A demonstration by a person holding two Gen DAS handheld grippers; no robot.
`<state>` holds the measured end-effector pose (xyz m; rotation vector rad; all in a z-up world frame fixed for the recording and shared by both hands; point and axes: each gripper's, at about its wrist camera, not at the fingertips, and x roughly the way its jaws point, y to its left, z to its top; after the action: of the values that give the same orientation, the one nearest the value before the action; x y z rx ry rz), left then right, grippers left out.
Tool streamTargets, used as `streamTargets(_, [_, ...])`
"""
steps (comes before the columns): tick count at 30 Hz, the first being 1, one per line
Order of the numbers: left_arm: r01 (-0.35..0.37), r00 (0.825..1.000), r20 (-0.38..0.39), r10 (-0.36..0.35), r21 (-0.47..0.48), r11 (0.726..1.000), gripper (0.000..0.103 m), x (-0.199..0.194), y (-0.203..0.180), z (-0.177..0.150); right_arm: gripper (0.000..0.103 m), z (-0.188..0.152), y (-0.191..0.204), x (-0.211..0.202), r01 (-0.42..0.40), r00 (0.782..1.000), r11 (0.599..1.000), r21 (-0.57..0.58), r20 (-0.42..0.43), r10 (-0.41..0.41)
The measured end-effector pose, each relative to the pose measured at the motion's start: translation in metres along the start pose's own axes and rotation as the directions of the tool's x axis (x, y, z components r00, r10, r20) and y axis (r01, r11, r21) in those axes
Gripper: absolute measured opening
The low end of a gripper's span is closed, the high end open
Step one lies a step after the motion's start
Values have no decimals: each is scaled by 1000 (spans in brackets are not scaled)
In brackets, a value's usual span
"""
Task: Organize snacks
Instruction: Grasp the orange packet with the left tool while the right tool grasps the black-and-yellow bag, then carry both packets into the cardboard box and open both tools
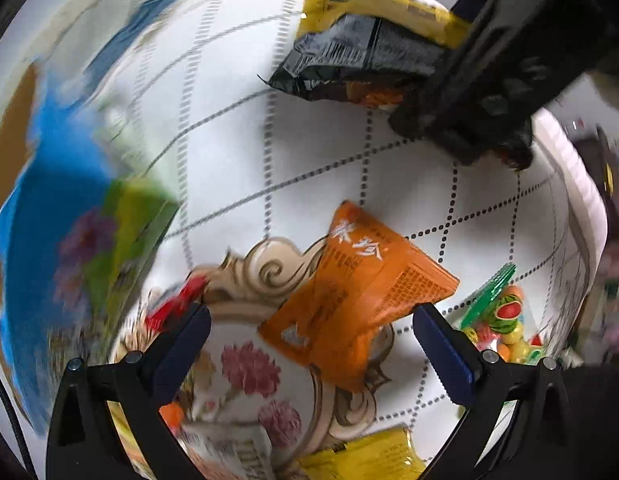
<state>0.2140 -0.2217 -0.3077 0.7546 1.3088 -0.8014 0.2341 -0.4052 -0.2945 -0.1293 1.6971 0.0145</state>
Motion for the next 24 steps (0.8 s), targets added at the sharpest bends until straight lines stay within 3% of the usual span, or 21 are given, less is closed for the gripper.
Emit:
streamTargets(6, [65,997,-53,-62,60,996,101,23,-13,20,93,-24,-22,17,-36,999,998,58,-15,36])
streamTargets(8, [90,994,-60,-87,45,995,84,28,-18,23,93,-30,-28,21,-46,999,996,73,-17,47])
streamTargets(9, [107,991,-85,-105,14,994,70,33,-17,23,93,-32,-32,23,-52,998,995,82,-16,54])
streamTargets(13, [137,988,-61,-143,-96,986,60,33,-10,16,93,-41,-40,27,-72,997,992,106,-10,74])
streamTargets(17, [164,984,-22,-175,-239,957,57,23,7,-1,92,-50,-54,36,-115,993,984,139,10,115])
streamTargets(24, [142,990,82,-118,-445,884,56,-23,17,-54,92,-51,-72,14,-194,980,968,159,81,183])
